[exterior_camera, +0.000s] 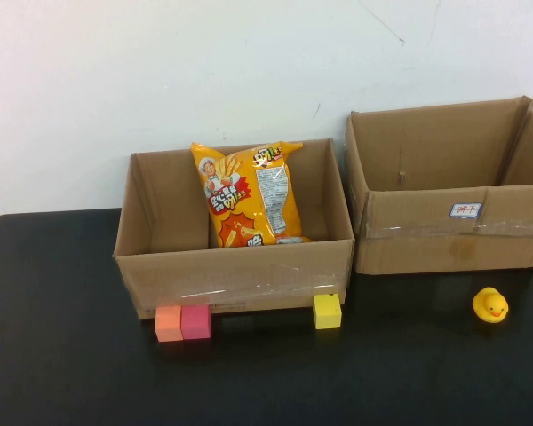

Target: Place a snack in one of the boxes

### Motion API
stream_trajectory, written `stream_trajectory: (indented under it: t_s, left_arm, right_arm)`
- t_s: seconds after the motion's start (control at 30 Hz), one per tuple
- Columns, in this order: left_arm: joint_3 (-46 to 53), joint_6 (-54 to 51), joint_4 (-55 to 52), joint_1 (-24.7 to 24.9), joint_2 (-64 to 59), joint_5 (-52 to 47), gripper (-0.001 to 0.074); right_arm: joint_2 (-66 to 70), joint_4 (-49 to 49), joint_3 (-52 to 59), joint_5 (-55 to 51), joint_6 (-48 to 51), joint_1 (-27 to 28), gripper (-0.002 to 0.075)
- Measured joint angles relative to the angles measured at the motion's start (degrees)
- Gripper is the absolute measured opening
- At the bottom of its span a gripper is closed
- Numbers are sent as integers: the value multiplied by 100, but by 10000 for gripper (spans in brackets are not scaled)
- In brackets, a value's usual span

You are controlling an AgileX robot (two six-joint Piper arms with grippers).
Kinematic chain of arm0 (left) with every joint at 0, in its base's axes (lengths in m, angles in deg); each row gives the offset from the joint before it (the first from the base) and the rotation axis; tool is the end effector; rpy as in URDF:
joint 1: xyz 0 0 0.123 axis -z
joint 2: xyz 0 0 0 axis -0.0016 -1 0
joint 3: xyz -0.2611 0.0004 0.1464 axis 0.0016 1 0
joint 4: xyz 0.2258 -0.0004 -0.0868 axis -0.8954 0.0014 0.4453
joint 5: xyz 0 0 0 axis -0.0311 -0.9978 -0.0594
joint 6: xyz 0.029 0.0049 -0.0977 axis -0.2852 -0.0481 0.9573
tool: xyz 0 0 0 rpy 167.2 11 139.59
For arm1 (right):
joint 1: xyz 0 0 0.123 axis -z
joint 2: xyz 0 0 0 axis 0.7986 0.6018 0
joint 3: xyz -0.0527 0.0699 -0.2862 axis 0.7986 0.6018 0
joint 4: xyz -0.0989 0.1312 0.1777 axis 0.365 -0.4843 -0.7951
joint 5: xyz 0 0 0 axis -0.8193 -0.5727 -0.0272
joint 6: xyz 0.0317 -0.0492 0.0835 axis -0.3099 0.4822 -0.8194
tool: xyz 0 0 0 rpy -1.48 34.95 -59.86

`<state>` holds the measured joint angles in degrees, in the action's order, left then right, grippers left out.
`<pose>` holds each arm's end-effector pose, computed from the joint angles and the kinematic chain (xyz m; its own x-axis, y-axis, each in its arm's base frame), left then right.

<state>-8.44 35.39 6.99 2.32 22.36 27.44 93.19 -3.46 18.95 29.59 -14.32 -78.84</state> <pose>0.0395 -0.0036 0.1733 -0.2635 -0.0151 -0.9645 0.0531 0.9981 -0.0301 0.0320 0.0167 0.2644 -0.4868 -0.0403 -0.8726 -0.3643 0.9173 0.1609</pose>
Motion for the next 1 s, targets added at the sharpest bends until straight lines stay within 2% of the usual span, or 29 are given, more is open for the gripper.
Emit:
stream_trajectory:
  t_s: [0.77, 0.87, 1.0]
  left_arm:
    - [0, -5, 2, -9, 0, -4, -1]
    - [0, -5, 2, -9, 0, -4, -1]
    - [0, -5, 12, -9, 0, -4, 1]
  right_arm:
    - [-102, 0, 33, 49, -9, 25, -1]
    - [-456, 8, 43, 53, -9, 343, -1]
    - [-1100, 8, 141, 232, -9, 1073, -1]
